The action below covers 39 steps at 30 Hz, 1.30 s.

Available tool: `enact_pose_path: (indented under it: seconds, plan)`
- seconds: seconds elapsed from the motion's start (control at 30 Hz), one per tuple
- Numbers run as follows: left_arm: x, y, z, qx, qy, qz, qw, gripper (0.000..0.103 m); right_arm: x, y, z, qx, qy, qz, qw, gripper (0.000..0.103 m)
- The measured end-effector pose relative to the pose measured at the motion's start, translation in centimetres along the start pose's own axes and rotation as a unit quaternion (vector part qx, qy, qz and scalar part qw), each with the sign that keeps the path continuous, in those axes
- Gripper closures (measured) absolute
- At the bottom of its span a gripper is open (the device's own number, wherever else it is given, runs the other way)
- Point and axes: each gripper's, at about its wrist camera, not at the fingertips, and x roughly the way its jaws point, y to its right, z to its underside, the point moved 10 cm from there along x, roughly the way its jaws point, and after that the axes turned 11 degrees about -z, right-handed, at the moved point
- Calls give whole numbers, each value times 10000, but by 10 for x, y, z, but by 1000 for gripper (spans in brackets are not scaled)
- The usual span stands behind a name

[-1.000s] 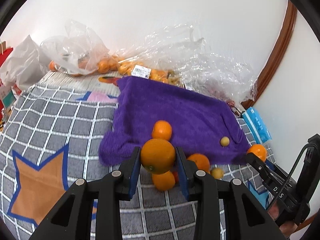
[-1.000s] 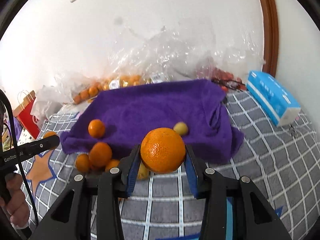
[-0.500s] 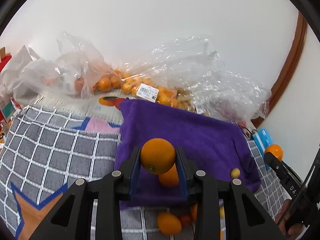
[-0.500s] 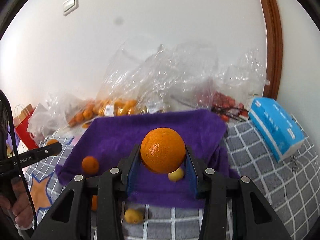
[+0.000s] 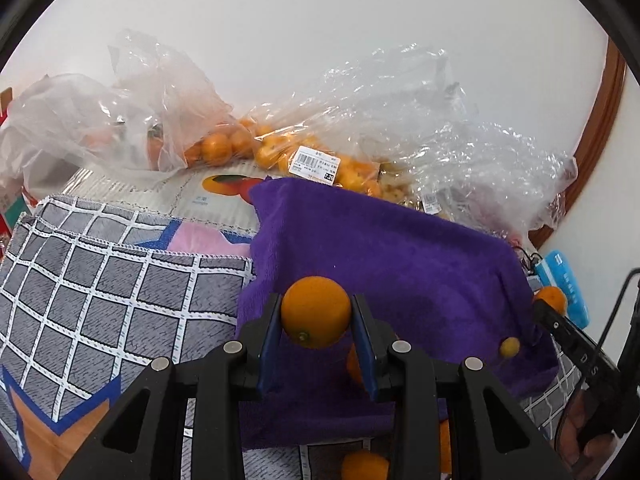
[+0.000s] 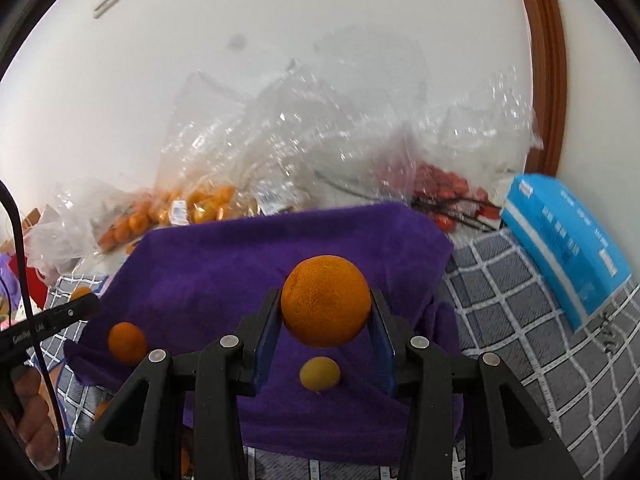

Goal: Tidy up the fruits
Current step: 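Carry both held oranges up and over the purple towel, then open both grippers to drop the oranges onto the purple towel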

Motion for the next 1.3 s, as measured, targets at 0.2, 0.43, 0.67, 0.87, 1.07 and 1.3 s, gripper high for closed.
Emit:
enact_pose_path:
  seconds: [0.2, 0.43, 0.67, 0.87, 1.07, 1.3]
  plan:
    - [3, 10, 8, 169, 18, 43, 9998, 71, 5, 10, 5, 179, 5, 39, 9998, 61]
    - [8, 12, 10, 177, -43, 54, 9998, 71, 14, 12, 9, 198, -30, 27, 9998, 61]
    - [14, 7, 9, -88, -155, 195, 9997, 71, 19, 5, 12, 41, -81, 58, 9999, 61]
    - [14, 7, 11, -177, -210, 297, 9992, 71, 22, 0, 18, -62, -195, 45, 9998, 60]
    - [11, 11, 12, -126, -177, 304, 9993, 71, 23, 0, 20, -78, -255, 47, 9996, 60]
    - [11, 12, 12, -125, -164, 309, 9993, 71, 17, -5, 17, -224, -114, 99, 9996, 53]
